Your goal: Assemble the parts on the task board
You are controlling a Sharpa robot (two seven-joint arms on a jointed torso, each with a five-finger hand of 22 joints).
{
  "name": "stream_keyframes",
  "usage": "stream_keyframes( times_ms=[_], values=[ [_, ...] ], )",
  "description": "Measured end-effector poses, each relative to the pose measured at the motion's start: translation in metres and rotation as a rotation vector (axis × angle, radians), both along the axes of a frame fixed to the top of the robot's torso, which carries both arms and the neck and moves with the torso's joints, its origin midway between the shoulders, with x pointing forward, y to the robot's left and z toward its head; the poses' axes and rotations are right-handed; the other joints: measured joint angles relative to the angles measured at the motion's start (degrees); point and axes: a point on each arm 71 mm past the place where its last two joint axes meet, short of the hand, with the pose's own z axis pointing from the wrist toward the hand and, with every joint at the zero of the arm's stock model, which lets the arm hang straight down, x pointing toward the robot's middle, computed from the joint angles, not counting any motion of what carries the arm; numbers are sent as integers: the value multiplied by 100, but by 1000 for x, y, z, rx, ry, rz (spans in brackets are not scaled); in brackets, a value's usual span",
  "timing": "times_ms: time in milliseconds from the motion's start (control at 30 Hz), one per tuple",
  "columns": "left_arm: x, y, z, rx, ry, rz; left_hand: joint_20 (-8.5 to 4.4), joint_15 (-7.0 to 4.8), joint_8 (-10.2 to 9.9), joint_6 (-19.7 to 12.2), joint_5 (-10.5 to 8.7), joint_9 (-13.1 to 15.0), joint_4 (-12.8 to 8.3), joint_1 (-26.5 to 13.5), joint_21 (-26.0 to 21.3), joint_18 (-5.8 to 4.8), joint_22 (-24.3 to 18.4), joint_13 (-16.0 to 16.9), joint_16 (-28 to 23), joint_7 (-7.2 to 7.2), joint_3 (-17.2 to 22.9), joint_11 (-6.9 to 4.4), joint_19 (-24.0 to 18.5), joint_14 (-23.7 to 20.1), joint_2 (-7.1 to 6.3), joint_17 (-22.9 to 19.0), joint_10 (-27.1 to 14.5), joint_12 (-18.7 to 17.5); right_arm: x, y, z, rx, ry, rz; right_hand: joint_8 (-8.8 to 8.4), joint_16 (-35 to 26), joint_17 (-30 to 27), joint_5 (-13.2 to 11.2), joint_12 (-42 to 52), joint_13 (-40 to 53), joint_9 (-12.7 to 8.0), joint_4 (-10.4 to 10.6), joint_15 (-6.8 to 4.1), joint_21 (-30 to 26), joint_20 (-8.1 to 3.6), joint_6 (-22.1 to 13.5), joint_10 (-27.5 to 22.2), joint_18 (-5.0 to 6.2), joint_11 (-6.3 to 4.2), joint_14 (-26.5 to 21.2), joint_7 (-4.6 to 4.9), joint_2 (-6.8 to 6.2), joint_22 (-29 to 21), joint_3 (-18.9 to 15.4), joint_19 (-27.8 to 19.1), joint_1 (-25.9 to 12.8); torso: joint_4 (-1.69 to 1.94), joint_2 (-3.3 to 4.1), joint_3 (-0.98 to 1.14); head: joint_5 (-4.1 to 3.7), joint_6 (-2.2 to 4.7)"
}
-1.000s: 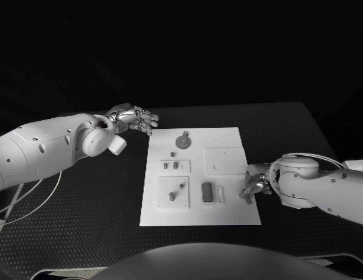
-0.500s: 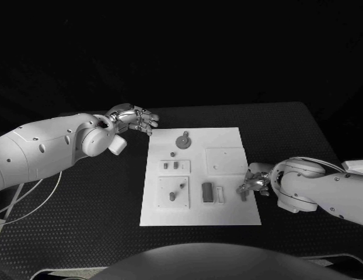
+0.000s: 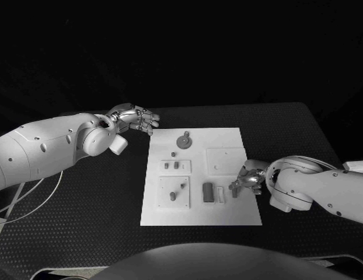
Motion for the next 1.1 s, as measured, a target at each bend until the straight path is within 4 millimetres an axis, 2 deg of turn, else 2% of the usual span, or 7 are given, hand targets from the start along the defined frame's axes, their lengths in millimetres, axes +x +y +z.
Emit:
stream_keyframes(
  times_ms=[133,333,800,1100],
  values=[
    [0,-1,0,-1,0,-1,0,0,0,0,0,0,0,0,0,31,0,0,0,0,0,0,0,0,0,0,0,0,-1,7,0,25,19,-5,0,0,0,-1,0,0,-1,0,0,0,0,0,0,0,0,1,1,0,0,0,1,0,-1,0,1,9,0],
    [0,0,0,0,0,-1,0,0,0,0,0,0,0,0,0,31,-1,0,0,0,0,0,0,0,0,0,0,0,-2,10,0,49,45,-19,0,0,-4,-2,0,0,-8,0,8,0,0,-2,0,-1,0,8,2,1,-1,0,1,-1,-1,1,1,11,0],
    [0,-2,0,-1,1,-3,0,0,0,0,0,-5,0,0,0,25,4,0,0,0,0,0,0,0,0,4,0,0,1,32,-3,78,77,1,-5,0,-20,-24,-1,4,-26,-1,10,0,11,-8,-1,-1,-1,7,8,14,-1,0,8,12,-3,2,1,30,0],
    [0,-1,0,-1,1,-3,0,0,0,0,0,-4,0,0,0,-1,3,0,0,0,0,0,0,0,0,9,0,0,3,31,-7,71,85,-2,0,0,-19,2,-1,4,-22,-1,11,0,12,-9,-1,-1,-1,6,9,15,-2,-1,7,12,2,3,1,46,0]
  ],
)
